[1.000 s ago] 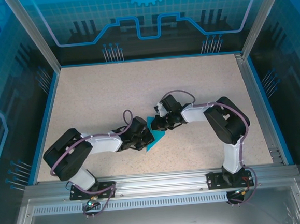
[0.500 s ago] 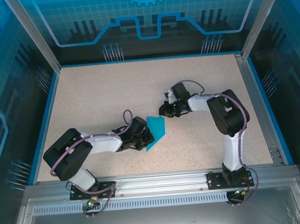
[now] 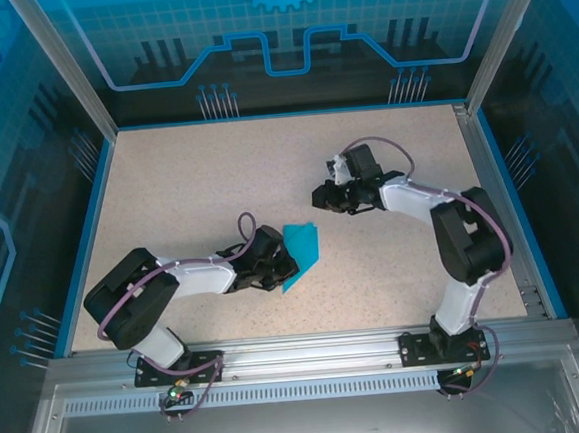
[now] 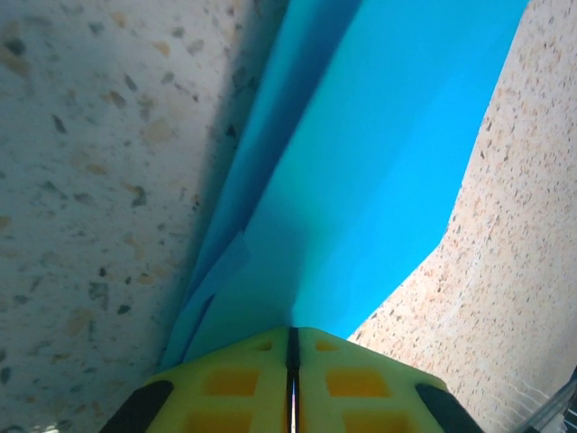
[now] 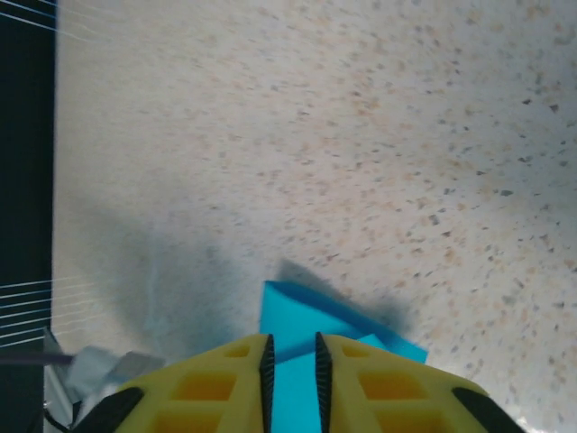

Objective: Fold a paper plane with a square sheet of paper (pick it up from the middle)
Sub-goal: Fourth fold the wing at the center of the table, then turn over the paper at the center of the table.

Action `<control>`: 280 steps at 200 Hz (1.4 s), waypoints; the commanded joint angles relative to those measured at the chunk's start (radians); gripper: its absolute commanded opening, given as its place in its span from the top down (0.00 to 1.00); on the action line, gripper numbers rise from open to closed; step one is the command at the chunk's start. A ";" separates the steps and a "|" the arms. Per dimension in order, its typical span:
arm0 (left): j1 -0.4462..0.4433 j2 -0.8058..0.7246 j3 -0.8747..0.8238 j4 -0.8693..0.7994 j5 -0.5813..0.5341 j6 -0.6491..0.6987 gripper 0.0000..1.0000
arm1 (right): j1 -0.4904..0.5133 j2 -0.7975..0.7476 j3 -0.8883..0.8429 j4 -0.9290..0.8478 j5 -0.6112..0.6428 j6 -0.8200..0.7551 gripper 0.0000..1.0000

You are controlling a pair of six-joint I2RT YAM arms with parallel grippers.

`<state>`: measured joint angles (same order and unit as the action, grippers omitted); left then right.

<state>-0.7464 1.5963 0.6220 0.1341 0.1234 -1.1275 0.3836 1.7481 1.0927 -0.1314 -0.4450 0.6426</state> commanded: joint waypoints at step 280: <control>0.091 0.032 0.282 -0.453 -0.063 0.299 0.58 | 0.184 -0.029 -0.288 0.079 0.005 0.256 0.53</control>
<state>-0.6609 1.6093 0.8806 -0.3092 0.0326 -0.8532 0.5480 1.6985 0.8001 -0.0814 -0.4065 0.8841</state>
